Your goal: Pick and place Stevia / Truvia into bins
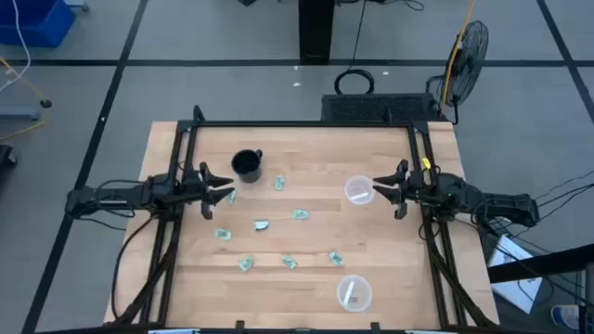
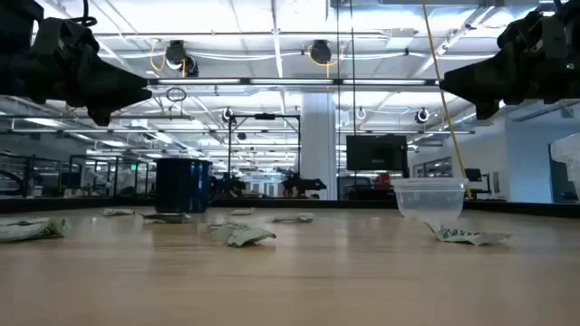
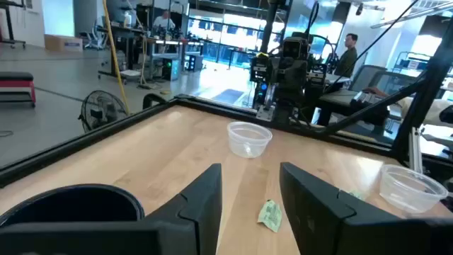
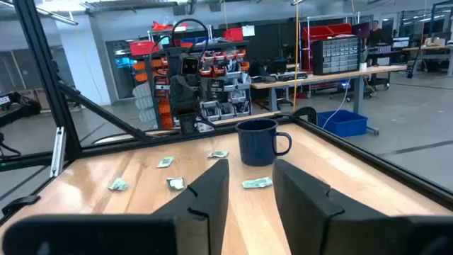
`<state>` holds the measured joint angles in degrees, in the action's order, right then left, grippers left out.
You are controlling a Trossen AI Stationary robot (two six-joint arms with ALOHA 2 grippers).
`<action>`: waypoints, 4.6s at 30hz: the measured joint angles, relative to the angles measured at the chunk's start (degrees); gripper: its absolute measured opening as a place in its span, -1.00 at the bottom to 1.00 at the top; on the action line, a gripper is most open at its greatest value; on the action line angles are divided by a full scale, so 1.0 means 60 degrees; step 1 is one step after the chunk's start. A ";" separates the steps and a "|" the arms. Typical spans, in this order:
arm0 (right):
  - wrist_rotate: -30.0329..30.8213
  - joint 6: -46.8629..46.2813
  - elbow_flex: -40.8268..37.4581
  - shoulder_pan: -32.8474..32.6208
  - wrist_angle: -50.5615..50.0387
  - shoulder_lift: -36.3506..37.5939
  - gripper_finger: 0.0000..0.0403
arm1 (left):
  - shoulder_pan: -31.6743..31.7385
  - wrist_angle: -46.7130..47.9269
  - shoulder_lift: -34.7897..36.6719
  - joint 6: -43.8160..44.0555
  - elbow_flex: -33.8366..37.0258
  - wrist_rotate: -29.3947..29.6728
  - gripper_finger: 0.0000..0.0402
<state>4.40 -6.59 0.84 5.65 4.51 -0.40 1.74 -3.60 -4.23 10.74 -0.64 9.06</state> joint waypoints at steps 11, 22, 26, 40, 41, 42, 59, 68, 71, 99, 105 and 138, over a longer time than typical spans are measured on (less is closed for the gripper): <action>0.0001 0.0000 0.0000 -0.0001 -0.0003 0.0004 -0.48 | -0.0002 0.0000 -0.0003 0.0000 0.0002 0.0000 -0.27; 0.0001 0.0000 0.0000 -0.0001 -0.0002 0.0004 -0.48 | -0.0004 0.0000 -0.0003 0.0000 0.0002 0.0000 -0.27; 0.0000 0.0000 0.0000 -0.0004 -0.0004 0.0000 -0.48 | -0.0004 0.0000 0.0001 0.0000 0.0000 0.0000 -0.27; 0.0001 0.0000 0.0000 -0.0002 -0.0002 0.0004 -0.48 | 0.0000 0.0000 -0.0003 0.0000 0.0000 0.0000 -0.27; 0.0002 0.0000 0.0000 -0.0004 -0.0004 0.0004 -0.48 | -0.0002 0.0000 -0.0002 0.0000 0.0003 0.0000 -0.27; 0.0001 0.0000 0.0000 -0.0002 -0.0004 0.0004 -0.48 | -0.0003 0.0000 -0.0002 0.0000 0.0000 0.0000 -0.27; 0.0001 0.0000 0.0000 -0.0002 0.0000 0.0002 -0.48 | -0.0001 0.0000 -0.0003 0.0000 0.0000 0.0000 -0.27; 0.0003 -0.0003 0.0000 -0.0004 -0.0004 0.0004 -0.48 | -0.0003 0.0000 0.0000 0.0000 0.0001 0.0000 -0.27; 0.0004 0.0000 0.0000 0.0000 0.0000 0.0000 -0.48 | -0.0004 0.0000 0.0000 0.0000 0.0000 0.0000 -0.27; 0.0000 0.0000 0.0000 -0.0004 -0.0004 0.0004 -0.48 | -0.0004 0.0000 -0.0003 0.0000 0.0000 0.0000 -0.27; 0.0002 0.0000 0.0000 -0.0003 -0.0002 0.0000 -0.48 | -0.0004 0.0000 -0.0003 0.0000 0.0000 0.0000 -0.27; 0.0000 0.0000 0.0000 -0.0002 -0.0001 0.0004 -0.48 | -0.0004 0.0078 -0.0003 -0.0945 0.0000 0.0007 -0.27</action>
<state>4.40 -6.59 0.84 5.64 4.50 -0.38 1.72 -3.13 -4.25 5.07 -0.64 9.10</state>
